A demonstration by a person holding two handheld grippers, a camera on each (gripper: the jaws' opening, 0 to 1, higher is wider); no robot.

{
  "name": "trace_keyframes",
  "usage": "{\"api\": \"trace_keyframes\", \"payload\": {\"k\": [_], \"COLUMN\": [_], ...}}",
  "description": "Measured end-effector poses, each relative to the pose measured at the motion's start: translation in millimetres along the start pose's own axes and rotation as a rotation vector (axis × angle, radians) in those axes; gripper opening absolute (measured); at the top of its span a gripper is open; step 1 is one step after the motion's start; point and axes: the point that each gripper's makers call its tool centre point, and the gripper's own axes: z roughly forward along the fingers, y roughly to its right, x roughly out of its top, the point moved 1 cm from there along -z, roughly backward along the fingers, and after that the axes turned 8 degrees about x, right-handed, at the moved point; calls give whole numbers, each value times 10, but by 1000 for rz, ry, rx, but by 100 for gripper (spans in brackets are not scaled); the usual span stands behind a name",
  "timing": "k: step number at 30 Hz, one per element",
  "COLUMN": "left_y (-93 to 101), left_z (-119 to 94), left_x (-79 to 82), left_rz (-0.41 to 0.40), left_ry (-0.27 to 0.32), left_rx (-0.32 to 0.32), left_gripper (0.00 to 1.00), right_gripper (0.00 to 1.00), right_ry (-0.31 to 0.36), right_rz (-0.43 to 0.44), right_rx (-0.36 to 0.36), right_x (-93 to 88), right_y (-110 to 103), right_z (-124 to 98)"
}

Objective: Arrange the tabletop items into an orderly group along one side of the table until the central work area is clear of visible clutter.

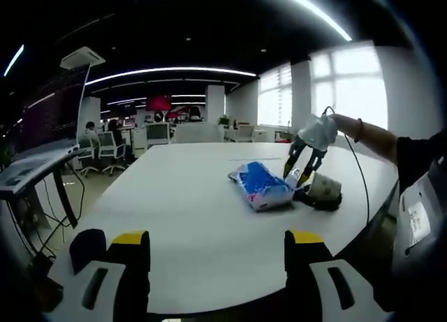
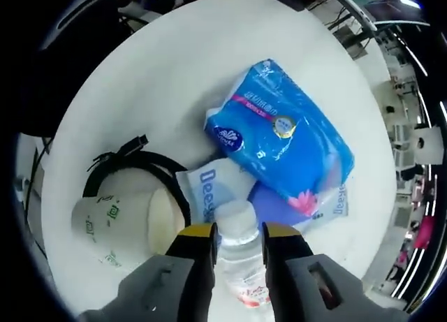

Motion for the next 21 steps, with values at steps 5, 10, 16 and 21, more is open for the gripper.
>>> {"api": "trace_keyframes", "payload": {"k": [5,10,16,21], "left_y": [3,-8,35,52], "left_z": [3,-12,11,6], "left_x": [-48,10,12,30], "left_rz": [19,-9,10,7], "left_ry": [-35,-4,-7,1], "left_rx": [-2,-7,-13,-15], "left_gripper": [76,76,76,76], "right_gripper": [21,21,21,20], "right_ry": [-28,-8,-3,-3], "right_rz": [-2,37,57,57], "right_rx": [-8,-17,-42,-47], "right_x": [24,12,9,5], "right_y": [41,60,62,62], "right_z": [76,59,55,49]}}
